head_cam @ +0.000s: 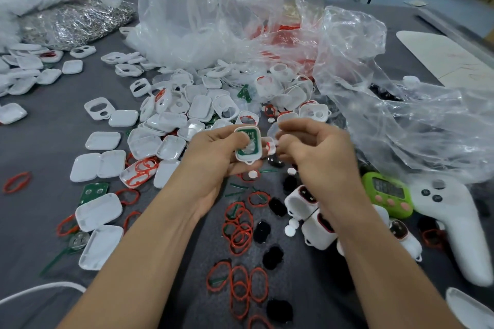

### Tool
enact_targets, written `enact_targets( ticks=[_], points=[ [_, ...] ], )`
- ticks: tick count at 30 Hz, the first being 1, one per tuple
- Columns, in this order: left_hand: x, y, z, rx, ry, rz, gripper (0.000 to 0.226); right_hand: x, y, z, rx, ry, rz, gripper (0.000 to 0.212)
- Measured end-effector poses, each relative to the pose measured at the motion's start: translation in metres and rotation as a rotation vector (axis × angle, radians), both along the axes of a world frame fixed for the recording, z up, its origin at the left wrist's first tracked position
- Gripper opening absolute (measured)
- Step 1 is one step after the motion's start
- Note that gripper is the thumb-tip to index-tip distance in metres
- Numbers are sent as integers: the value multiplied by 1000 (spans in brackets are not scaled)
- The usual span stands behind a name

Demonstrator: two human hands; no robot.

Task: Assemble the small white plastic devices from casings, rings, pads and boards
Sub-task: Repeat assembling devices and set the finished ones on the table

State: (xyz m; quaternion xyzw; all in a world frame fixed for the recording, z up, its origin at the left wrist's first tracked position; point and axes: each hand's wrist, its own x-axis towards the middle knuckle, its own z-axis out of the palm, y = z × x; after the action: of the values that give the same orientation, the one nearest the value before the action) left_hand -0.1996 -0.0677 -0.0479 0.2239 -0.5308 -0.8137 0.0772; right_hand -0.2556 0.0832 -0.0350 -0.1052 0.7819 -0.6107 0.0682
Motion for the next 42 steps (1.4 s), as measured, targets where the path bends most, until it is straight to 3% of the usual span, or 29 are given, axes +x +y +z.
enact_targets(
  ticks=[3,6,9,11,14,22,31,35,38,42],
  points=[
    [0,-3,1,5,-4,8,25,-6,22,13,291,189,70,19],
    [2,-2,3,29,4,-5,27,0,29,24,517,218,308,18],
    [4,-4,6,181,23,-83,23,7,30,33,744,206,480,19],
    [6,-8,8,311,46,-149,24,11,30,35,824,212,485,19],
    [8,-13,9,348,69,-199,24,14,28,29,852,252,407,14],
    [8,-13,8,178,30,-109,14,-9,14,29,731,382,108,15],
    [6,-20,6,122,28,-44,33,-36,-35,18,974,379,353,29],
    [5,-18,6,124,31,-44,19,-40,-32,15,849,339,290,14],
    [4,-16,5,120,23,-19,20,-40,-18,16,696,339,182,31],
    [3,-15,5,108,20,-19,27,-28,-2,18,218,72,139,28]
  ],
)
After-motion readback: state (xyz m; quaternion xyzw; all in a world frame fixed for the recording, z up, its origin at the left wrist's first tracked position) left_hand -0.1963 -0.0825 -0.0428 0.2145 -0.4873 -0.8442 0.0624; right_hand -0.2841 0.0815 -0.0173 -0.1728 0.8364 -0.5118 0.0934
